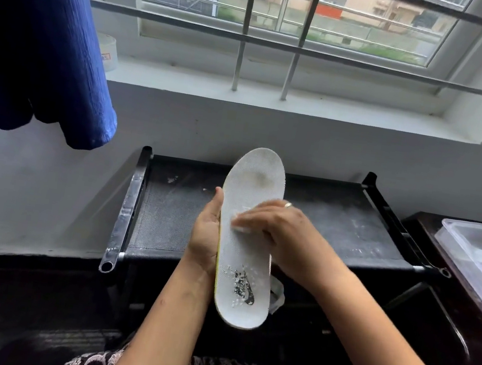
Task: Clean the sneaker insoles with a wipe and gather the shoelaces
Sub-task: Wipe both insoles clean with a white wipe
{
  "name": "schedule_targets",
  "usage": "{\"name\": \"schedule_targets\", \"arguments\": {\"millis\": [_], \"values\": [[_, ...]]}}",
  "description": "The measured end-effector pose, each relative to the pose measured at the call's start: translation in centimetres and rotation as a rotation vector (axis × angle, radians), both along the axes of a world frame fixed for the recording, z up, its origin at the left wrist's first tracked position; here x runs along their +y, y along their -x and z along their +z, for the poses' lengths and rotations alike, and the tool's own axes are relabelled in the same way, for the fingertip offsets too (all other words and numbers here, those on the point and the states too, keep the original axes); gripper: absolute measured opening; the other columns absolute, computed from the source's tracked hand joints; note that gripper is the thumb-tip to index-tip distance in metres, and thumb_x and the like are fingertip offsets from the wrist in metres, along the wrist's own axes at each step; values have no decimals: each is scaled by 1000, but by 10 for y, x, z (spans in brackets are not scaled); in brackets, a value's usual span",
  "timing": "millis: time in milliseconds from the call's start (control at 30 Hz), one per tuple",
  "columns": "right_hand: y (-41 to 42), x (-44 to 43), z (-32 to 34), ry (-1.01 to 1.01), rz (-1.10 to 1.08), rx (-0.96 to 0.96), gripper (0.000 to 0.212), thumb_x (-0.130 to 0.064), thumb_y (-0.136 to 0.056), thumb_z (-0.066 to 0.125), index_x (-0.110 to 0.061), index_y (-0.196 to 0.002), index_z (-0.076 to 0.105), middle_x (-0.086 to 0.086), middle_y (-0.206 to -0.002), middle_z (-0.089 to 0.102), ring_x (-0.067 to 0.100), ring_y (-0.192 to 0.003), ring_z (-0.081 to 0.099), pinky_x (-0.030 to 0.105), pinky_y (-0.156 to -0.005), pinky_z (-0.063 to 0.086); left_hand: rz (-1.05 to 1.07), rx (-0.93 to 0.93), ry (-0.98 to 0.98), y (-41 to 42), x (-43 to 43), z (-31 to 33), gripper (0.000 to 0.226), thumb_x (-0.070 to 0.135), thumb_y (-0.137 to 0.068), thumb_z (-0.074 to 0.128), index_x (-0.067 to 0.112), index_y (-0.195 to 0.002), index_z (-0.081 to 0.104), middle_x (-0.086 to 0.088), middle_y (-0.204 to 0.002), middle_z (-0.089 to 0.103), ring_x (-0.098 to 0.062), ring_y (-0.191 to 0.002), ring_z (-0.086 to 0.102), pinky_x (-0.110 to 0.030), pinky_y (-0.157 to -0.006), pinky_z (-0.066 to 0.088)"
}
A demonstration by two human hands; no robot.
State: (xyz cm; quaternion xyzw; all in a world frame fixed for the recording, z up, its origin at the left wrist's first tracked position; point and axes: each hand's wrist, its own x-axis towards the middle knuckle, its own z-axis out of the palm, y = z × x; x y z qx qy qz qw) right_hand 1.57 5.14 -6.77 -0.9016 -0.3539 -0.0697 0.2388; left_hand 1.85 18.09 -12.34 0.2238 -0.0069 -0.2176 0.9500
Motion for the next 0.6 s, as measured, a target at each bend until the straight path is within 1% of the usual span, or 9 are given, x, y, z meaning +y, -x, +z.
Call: {"name": "schedule_targets", "arguments": {"millis": [33, 100, 133, 200, 267, 367, 433, 500, 600], "values": [[-9, -2, 4, 21, -55, -3, 32, -8, -82, 51, -20, -102, 73, 0, -99, 73, 19, -98, 63, 35, -83, 53, 10, -20, 9, 0, 0, 1, 70, 55, -90, 38, -2, -125, 57, -23, -116, 61, -33, -103, 62, -45, -93, 48], [-22, -5, 9, 44, -173, 5, 35, -2, -85, 53, -22, -109, 71, 3, -105, 71, 19, -105, 58, 32, -89, 49, 6, -61, 41, 1, 1, 2, 59, 44, -83, 55, -1, -121, 60, -22, -113, 62, -33, -103, 61, -45, -95, 47], [-26, -6, 10, 47, -210, 11, 34, -4, -87, 54, -23, -111, 70, 3, -106, 71, 19, -107, 56, 29, -91, 45, 5, -76, 49, 0, 1, 3, 55, 38, -81, 57, -2, -119, 61, -22, -113, 62, -32, -104, 60, -45, -99, 43], [-30, -4, 10, 27, -229, 9, 32, -5, -90, 54, -22, -112, 69, 2, -108, 70, 19, -109, 55, 25, -92, 42, 24, -75, 50, -1, 1, 0, 50, 34, -83, 53, -3, -115, 64, -21, -111, 64, -31, -102, 62, -44, -103, 38], [-28, 1, 6, -19, -223, 9, 31, -5, -91, 53, -20, -113, 68, 2, -109, 70, 21, -109, 56, 26, -92, 43, 26, -76, 94, -1, 2, 0, 50, 30, -80, 60, -2, -117, 63, -21, -113, 64, -32, -104, 63, -45, -103, 40], [-22, 7, -2, -79, -222, 21, 30, -6, -90, 52, -16, -114, 68, 6, -103, 72, 27, -101, 57, 35, -83, 52, 9, -75, 178, 2, 4, 2, 51, 22, -72, 71, -5, -115, 63, -24, -110, 66, -36, -100, 65, -49, -88, 52], [-16, 9, -9, -96, -229, -9, 31, -8, -88, 50, -15, -111, 70, 6, -98, 73, 28, -95, 58, 32, -79, 50, 2, -50, 237, 4, 5, 4, 50, 17, -70, 74, -8, -112, 64, -25, -104, 67, -36, -95, 67, -48, -85, 54], [-6, 11, -13, -104, -251, -10, 36, -15, -84, 44, -15, -109, 71, 4, -97, 73, 28, -91, 58, 23, -79, 41, 28, 4, 224, 2, 5, 4, 48, 22, -76, 65, -7, -114, 62, -24, -104, 66, -35, -93, 68, -47, -88, 52], [10, 15, -15, -121, -246, 29, 48, -34, -85, 33, -17, -108, 71, 4, -93, 74, 27, -83, 56, 24, -78, 41, 75, 81, 172, -2, 4, 2, 59, 39, -91, 37, 2, -136, 45, -21, -122, 57, -33, -103, 61, -50, -96, 42]]}}
